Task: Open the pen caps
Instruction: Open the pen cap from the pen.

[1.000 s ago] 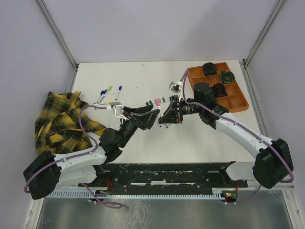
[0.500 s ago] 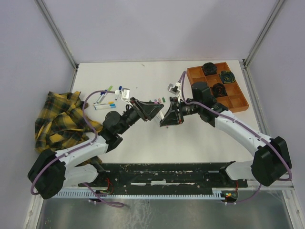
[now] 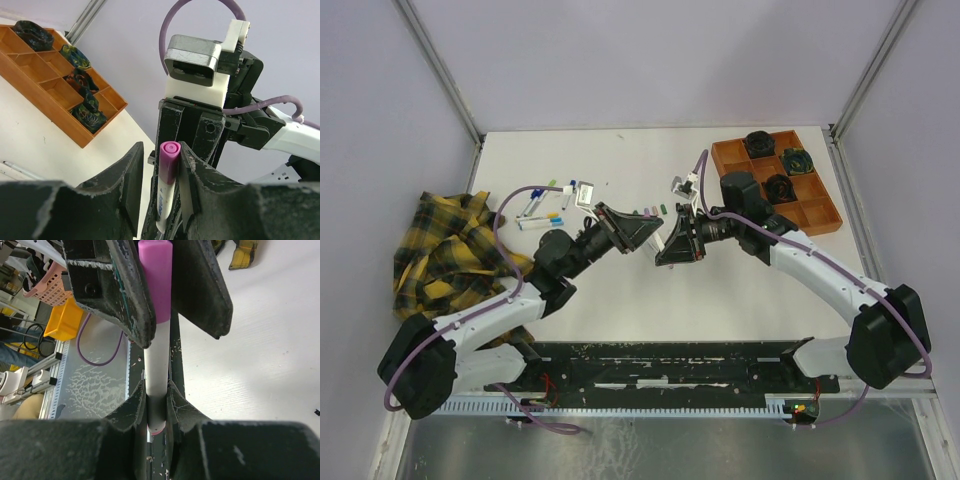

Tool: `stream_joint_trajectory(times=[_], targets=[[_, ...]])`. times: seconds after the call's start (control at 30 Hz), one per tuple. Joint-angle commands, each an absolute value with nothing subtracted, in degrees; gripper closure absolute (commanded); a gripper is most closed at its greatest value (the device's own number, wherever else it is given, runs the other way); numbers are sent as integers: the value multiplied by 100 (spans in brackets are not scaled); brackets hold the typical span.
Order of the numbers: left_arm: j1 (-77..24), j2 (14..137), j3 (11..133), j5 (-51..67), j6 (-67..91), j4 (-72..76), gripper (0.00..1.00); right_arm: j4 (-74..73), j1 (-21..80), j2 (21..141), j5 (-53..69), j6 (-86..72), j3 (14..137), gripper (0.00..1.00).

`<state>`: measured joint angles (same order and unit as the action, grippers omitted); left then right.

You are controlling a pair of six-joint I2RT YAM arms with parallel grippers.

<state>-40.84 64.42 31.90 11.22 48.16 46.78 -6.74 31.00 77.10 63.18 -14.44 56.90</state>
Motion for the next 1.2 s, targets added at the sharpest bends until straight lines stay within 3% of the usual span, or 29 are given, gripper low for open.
stream_joint_trajectory(times=[0.0,0.33,0.63,0.8,0.87,0.97,1.07,1.17], targets=[[-4008,6269,3422,1246,4956,4701,61,-536,3085,7735,6469,-1305,5976,100],[-3947,6250,3473,1377,5009,4658,61,-587,3083,7767,6450,-1249,5968,100],[-3889,6155,3489,1449,4969,4567,73,-678,3080,7807,6408,-1165,5985,100],[-3841,6169,3539,1601,4933,4540,96,-719,3082,7836,6399,-1127,6000,99],[-3840,6193,3550,1666,4924,4544,97,-728,3080,7838,6390,-1118,6005,98],[-3835,6215,3527,1705,4914,4565,97,-739,3082,7833,6389,-1117,6014,92],[-3843,6229,3471,1714,4911,4607,97,-649,3025,7825,6396,-1417,6025,73],[-3836,6284,3415,1735,4971,4699,97,-18,2896,7819,6485,-2086,5894,67]])
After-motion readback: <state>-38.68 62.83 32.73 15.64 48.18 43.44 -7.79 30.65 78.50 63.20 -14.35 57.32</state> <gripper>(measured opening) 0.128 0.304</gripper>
